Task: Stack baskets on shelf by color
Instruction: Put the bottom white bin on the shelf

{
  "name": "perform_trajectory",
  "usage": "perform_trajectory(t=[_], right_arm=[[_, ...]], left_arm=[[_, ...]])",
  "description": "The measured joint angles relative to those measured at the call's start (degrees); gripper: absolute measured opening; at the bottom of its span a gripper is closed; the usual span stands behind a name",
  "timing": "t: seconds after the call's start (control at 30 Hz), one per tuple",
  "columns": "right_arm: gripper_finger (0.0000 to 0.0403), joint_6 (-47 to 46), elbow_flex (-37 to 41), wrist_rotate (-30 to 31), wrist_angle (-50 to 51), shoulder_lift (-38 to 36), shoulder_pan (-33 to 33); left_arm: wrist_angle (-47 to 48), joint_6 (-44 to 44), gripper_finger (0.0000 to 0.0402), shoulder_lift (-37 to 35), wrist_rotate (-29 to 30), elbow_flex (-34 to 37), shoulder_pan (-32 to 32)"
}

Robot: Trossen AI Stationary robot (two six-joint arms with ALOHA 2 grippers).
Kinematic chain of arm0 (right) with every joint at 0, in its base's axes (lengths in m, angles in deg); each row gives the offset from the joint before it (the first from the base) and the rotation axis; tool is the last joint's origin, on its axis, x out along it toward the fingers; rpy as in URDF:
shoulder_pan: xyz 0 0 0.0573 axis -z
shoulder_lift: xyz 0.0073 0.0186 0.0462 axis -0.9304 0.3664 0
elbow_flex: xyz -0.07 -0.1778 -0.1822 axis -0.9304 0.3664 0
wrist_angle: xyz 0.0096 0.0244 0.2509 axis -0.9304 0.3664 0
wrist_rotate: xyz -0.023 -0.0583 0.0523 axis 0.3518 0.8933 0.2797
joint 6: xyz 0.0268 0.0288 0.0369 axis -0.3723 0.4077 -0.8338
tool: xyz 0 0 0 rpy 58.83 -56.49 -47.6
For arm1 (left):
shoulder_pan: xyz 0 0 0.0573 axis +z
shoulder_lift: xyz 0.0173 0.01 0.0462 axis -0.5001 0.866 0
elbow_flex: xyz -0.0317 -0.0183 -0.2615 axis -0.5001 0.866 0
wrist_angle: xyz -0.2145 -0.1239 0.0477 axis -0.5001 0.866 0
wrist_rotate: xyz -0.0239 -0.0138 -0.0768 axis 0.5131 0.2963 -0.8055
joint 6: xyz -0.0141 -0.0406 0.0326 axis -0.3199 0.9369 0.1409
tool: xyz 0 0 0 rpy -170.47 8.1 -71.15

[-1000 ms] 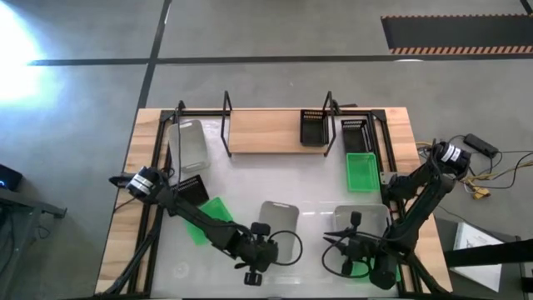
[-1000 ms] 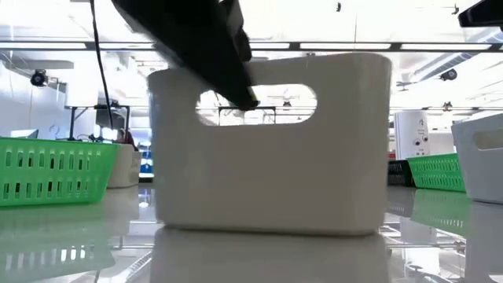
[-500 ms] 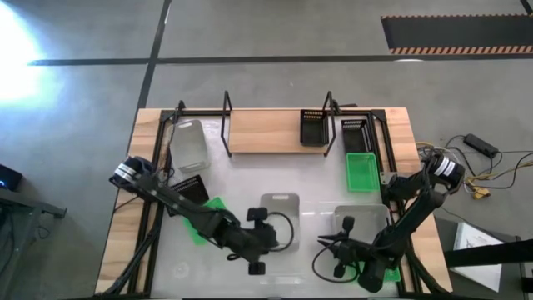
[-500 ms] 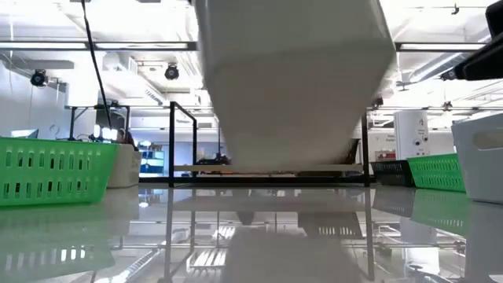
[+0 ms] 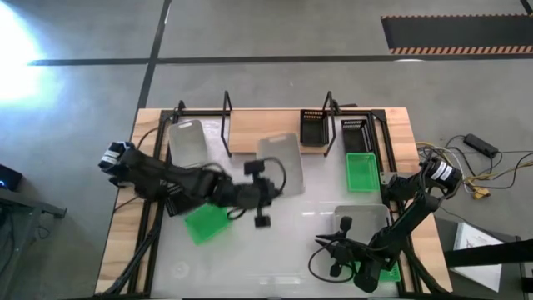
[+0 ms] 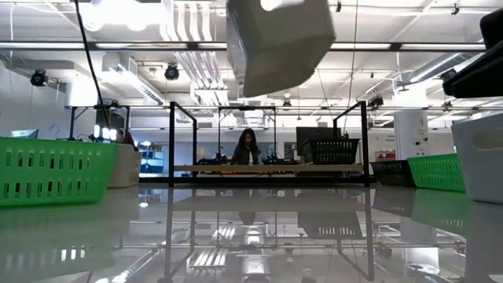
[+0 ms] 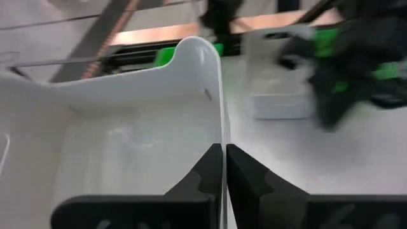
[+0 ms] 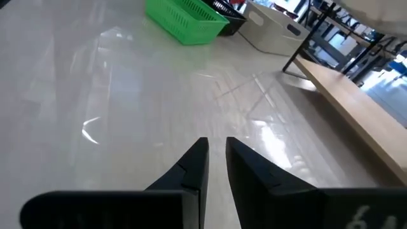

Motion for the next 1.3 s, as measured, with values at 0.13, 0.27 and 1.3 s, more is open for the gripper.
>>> perform_trajectory(t=[0.13, 0.27, 1.3], right_arm=[[0.0047, 1.4, 0.0, 0.0, 0.3, -0.6, -0.1], [0.0047, 2.7, 0.0, 0.1, 0.1, -2.6, -0.4], [0.0047, 3.3, 0.0, 0.0, -0.1, -3.3, -0.4]], left_arm=[[0.1, -4.1, 0.0000, 0.5, -0.6, 1.0, 7.1], [0.6, -7.9, 0.0000, 2.1, -1.9, 2.4, 14.8], [-1.1, -28.3, 0.0000, 12.7, -23.9, 2.7, 33.0]])
